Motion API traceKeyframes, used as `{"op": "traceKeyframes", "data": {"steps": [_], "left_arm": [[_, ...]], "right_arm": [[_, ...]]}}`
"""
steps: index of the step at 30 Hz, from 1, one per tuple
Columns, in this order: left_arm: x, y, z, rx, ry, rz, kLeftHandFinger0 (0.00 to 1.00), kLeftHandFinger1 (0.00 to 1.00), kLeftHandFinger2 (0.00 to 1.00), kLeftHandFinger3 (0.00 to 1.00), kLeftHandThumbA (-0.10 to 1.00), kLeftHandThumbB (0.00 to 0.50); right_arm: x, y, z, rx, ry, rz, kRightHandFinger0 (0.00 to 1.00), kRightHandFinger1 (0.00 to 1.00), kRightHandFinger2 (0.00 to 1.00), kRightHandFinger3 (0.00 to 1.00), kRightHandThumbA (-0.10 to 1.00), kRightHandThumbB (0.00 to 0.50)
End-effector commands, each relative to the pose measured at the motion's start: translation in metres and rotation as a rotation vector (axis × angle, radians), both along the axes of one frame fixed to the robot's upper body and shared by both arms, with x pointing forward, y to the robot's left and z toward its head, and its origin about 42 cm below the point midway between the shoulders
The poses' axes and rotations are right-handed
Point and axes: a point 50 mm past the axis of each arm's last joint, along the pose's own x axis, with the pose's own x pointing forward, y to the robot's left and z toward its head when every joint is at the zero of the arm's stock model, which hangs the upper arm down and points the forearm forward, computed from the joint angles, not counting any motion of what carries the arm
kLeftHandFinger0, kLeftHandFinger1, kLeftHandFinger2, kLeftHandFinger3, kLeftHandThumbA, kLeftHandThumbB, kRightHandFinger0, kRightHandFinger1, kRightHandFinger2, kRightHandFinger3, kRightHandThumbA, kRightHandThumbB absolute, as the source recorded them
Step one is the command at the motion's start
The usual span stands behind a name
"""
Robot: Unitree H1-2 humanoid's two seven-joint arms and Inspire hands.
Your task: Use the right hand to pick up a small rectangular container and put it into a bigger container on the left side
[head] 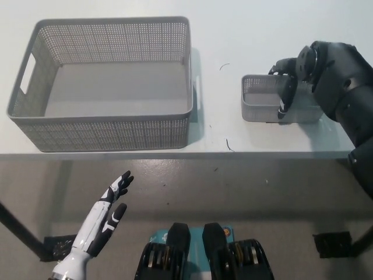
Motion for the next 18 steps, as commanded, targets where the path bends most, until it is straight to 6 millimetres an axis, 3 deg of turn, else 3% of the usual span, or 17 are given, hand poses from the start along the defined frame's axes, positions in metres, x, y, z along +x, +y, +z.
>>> {"op": "traceKeyframes", "data": {"steps": [1, 5, 6, 7, 8, 9, 10, 11, 13, 15, 16, 17, 18], "left_arm": [[0.002, 0.000, 0.010, 0.014, -0.047, -0.021, 1.00, 1.00, 1.00, 1.00, 1.00, 0.282], [0.002, -0.001, 0.010, 0.020, -0.052, -0.020, 1.00, 1.00, 1.00, 1.00, 1.00, 0.285], [0.002, -0.001, 0.010, 0.020, -0.054, -0.021, 1.00, 1.00, 1.00, 1.00, 1.00, 0.284], [0.002, -0.001, 0.009, 0.021, -0.055, -0.022, 1.00, 1.00, 1.00, 1.00, 1.00, 0.278], [0.002, -0.001, 0.009, 0.023, -0.056, -0.021, 1.00, 1.00, 1.00, 1.00, 1.00, 0.276], [0.003, 0.000, 0.009, 0.025, -0.057, -0.021, 1.00, 1.00, 1.00, 1.00, 1.00, 0.274], [0.003, -0.001, 0.009, 0.023, -0.055, -0.021, 1.00, 1.00, 1.00, 1.00, 1.00, 0.272], [0.003, 0.000, 0.009, 0.024, -0.055, -0.019, 1.00, 1.00, 1.00, 1.00, 1.00, 0.271], [0.001, 0.002, 0.010, 0.029, -0.056, -0.014, 1.00, 1.00, 1.00, 1.00, 1.00, 0.270], [0.001, 0.002, 0.010, 0.029, -0.051, -0.015, 1.00, 1.00, 1.00, 1.00, 1.00, 0.270], [0.001, 0.002, 0.009, 0.023, -0.051, -0.016, 1.00, 1.00, 1.00, 1.00, 1.00, 0.269], [0.001, 0.002, 0.009, 0.022, -0.050, -0.017, 1.00, 1.00, 1.00, 1.00, 1.00, 0.268], [0.001, 0.002, 0.009, 0.023, -0.048, -0.017, 1.00, 1.00, 1.00, 1.00, 1.00, 0.269]], "right_arm": [[0.000, -0.005, -0.002, -0.023, -0.012, 0.022, 1.00, 1.00, 1.00, 1.00, 1.00, 0.340], [-0.001, -0.003, -0.009, -0.071, -0.038, 0.016, 1.00, 1.00, 1.00, 1.00, 1.00, 0.353], [-0.001, -0.004, -0.011, -0.066, -0.056, 0.003, 1.00, 1.00, 1.00, 1.00, 1.00, 0.331], [0.000, -0.006, -0.013, 0.005, -0.118, -0.053, 1.00, 1.00, 1.00, 1.00, 0.93, 0.233], [0.000, -0.008, -0.014, 0.052, -0.154, -0.085, 0.84, 0.87, 0.98, 1.00, 0.61, 0.269], [0.001, -0.010, -0.014, 0.067, -0.206, -0.088, 0.57, 0.73, 0.91, 1.00, 0.33, 0.241], [0.002, -0.011, -0.013, 0.036, -0.282, -0.056, 0.66, 0.88, 1.00, 1.00, 0.12, 0.128], [0.003, -0.013, -0.010, 0.027, -0.348, -0.035, 0.75, 0.89, 0.93, 1.00, 0.03, 0.144], [0.004, -0.013, -0.004, 0.053, -0.421, -0.038, 0.69, 0.82, 0.87, 1.00, -0.08, 0.132], [0.006, -0.017, 0.004, 0.057, -0.476, -0.036, 0.45, 0.57, 0.65, 0.81, -0.09, 0.116], [0.008, -0.018, 0.012, 0.051, -0.513, -0.030, 0.39, 0.50, 0.58, 0.74, -0.07, 0.125], [0.009, -0.018, 0.017, 0.061, -0.534, -0.027, 0.21, 0.27, 0.37, 0.57, -0.09, 0.140], [0.010, -0.019, 0.024, 0.090, -0.560, -0.022, 0.02, 0.08, 0.15, 0.33, -0.10, 0.155]]}}
